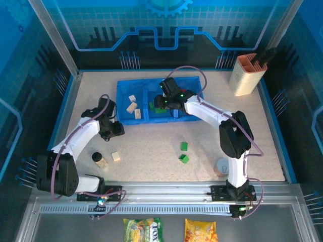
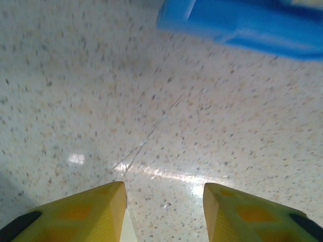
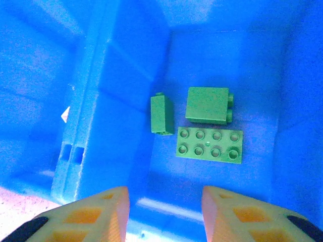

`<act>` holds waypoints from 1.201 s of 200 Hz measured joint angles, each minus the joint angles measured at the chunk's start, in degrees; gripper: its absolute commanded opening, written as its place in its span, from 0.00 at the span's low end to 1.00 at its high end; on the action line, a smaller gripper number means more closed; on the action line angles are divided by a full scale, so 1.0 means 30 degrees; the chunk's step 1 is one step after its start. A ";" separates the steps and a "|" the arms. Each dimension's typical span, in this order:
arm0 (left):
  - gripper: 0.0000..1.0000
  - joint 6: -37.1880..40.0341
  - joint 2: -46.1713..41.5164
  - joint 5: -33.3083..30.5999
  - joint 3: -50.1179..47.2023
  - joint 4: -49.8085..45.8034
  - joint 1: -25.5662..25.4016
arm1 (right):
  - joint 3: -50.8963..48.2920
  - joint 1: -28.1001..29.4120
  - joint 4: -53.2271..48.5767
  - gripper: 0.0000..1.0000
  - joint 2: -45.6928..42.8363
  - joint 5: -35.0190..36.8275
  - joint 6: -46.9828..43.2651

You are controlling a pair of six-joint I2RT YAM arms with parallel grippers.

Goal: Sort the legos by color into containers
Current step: Pick up the lego from the bottom-left of the table.

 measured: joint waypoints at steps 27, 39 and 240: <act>0.51 -0.1362 -0.0007 -0.0401 -0.1086 -0.0168 -0.0707 | -0.0525 0.0007 0.0044 0.43 -0.0597 -0.0007 -0.0007; 0.52 -0.1785 -0.0007 -0.0546 -0.1479 -0.0291 -0.0867 | -0.0721 0.0007 0.0058 0.43 -0.0780 -0.0007 -0.0007; 0.43 -0.5370 0.0831 -0.0969 -0.4903 0.1508 -0.1319 | -0.2098 0.0007 0.0248 0.43 -0.1858 0.0000 -0.0291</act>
